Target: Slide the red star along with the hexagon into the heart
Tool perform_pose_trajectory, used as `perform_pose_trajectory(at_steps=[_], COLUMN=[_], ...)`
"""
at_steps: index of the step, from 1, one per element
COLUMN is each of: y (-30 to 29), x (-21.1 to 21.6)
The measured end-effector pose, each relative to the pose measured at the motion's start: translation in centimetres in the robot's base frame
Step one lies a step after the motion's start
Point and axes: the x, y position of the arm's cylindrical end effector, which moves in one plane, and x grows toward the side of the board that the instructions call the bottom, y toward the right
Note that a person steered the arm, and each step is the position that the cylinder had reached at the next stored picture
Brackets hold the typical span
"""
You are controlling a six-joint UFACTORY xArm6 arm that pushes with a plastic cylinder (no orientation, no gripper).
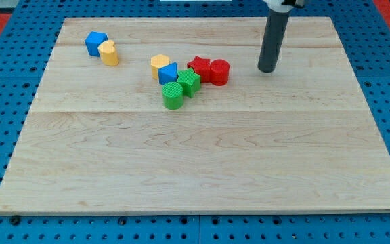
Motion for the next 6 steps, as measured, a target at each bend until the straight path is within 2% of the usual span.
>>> perform_pose_trajectory(at_steps=[1, 4, 6], y=[-10.0, -18.8, -21.2], x=[1.0, -0.1, -6.1])
